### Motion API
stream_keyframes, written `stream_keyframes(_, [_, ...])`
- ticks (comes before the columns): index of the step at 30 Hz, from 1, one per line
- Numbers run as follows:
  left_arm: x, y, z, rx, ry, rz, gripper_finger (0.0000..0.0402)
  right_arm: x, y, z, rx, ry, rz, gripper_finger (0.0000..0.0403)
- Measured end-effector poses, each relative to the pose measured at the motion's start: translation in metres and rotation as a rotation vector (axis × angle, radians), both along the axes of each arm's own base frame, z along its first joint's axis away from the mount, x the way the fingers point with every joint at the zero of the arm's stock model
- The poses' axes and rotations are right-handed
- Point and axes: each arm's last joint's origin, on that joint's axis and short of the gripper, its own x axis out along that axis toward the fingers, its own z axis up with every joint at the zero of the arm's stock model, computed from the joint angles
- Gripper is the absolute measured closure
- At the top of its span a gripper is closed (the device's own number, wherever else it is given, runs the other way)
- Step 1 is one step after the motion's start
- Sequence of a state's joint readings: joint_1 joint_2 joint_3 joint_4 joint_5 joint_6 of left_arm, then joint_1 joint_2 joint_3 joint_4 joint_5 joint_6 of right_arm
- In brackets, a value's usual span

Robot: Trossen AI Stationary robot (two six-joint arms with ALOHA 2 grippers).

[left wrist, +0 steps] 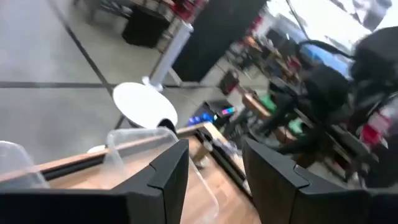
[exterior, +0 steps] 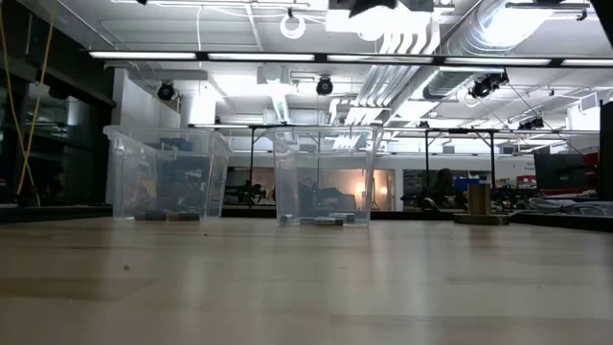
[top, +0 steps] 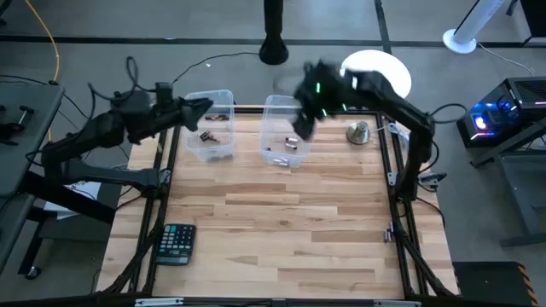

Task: Sort batteries
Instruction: Put silver battery into the right transparent bin

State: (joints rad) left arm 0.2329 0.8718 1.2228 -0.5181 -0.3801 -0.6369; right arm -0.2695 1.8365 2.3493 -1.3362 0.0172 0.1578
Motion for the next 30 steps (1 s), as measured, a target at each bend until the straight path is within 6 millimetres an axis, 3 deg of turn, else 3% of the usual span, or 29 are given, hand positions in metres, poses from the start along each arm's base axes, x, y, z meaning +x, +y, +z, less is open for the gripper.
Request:
stream_keyframes(3, [0.015, 0.003, -0.005, 0.004, 0.038, -0.040, 0.0257, -0.013, 0.037, -0.014, 0.030, 0.241, -0.047, 0.0204])
stream_keyframes(6, [0.028, 0.005, -0.010, 0.005, 0.075, -0.078, 0.0257, -0.005, 0.072, -0.035, 0.098, 0.272, -0.058, 0.0204])
stream_keyframes(8, [0.036, 0.006, -0.013, 0.005, 0.093, -0.109, 0.0257, 0.000, 0.096, -0.060, 0.181, 0.357, -0.055, 0.0204])
stream_keyframes(13, [0.043, 0.007, -0.015, 0.014, 0.106, -0.171, 0.0257, -0.009, 0.151, -0.159, 0.334, 0.775, -0.037, 0.0204])
stream_keyframes(16, [0.039, 0.007, -0.013, 0.033, 0.099, -0.165, 0.0257, -0.038, 0.174, -0.210, 0.401, 1.050, -0.046, 0.0204])
stream_keyframes(20, [0.029, 0.008, -0.007, 0.057, 0.073, -0.147, 0.0257, -0.083, 0.185, -0.263, 0.384, 1.360, -0.116, 0.0207])
stream_keyframes(23, [0.021, 0.009, -0.004, 0.076, 0.060, -0.133, 0.0257, -0.109, 0.188, -0.290, 0.412, 1.484, -0.119, 0.0230])
stream_keyframes(30, [0.006, 0.008, 0.003, 0.093, 0.020, -0.108, 0.0257, -0.145, 0.189, -0.327, 0.476, 1.573, -0.034, 0.0387])
